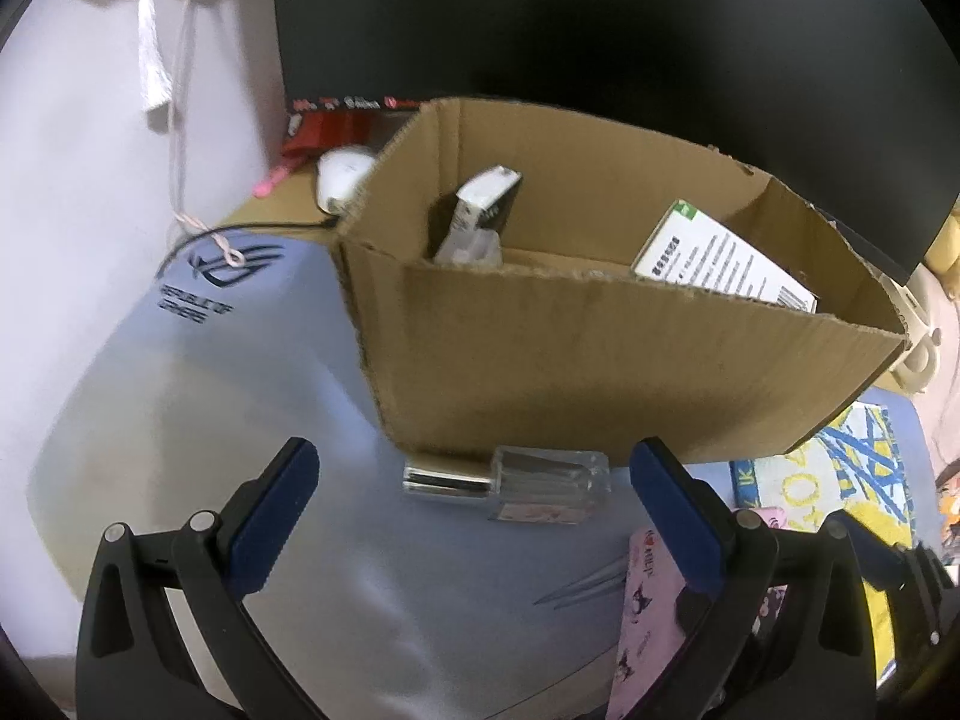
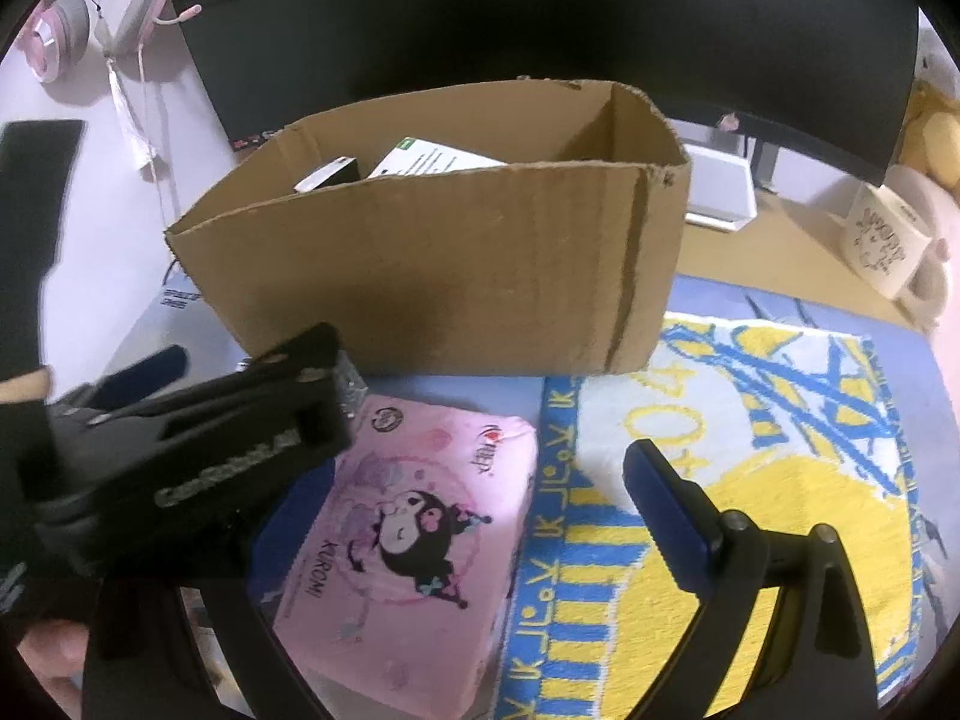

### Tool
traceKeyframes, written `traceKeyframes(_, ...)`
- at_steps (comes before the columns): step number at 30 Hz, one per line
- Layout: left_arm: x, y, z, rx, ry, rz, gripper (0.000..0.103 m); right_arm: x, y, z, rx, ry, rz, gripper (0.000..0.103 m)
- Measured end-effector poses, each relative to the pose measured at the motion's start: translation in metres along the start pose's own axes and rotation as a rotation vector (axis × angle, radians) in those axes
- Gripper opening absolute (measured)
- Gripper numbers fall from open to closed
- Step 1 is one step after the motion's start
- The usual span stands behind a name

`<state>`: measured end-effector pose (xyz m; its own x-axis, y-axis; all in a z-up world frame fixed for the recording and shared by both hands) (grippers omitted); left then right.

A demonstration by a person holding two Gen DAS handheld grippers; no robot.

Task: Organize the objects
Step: 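Withdraw both open tools from the box toward the perfume bottle and pink tissue pack, then grasp the glass perfume bottle with the left tool while the right tool grasps the pink Kuromi tissue pack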

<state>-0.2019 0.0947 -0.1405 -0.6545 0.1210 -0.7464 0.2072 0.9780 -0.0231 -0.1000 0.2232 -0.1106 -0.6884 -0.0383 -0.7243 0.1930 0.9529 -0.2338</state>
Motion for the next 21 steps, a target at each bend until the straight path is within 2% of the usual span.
traceKeyframes(8,0.019,0.002,0.006,-0.049,-0.064,0.055,0.103,0.008,-0.004,0.005,0.009,-0.03,-0.004,0.102)
traceKeyframes(12,0.025,-0.002,0.01,-0.037,-0.082,0.016,0.103,0.011,-0.004,0.007,0.009,-0.046,0.005,0.102)
traceKeyframes(17,0.029,-0.003,0.011,-0.046,-0.095,0.026,0.103,0.015,-0.007,0.01,0.002,-0.069,0.012,0.102)
traceKeyframes(21,0.032,-0.011,0.013,-0.031,-0.107,-0.065,0.101,0.02,-0.01,0.012,-0.02,-0.09,0.029,0.102)
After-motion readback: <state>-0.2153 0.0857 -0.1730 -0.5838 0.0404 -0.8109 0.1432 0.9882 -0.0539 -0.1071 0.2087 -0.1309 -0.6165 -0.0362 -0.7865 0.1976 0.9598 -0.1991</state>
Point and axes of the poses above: each gripper's, at about its wrist camera, not at the fingertips, and x roughly the way its jaws point, y to its right, z to its underside, the point moved 10 cm from there along x, roughly the way its jaws point, and after that the axes turned 9 degrees about -z, right-handed, at the moved point
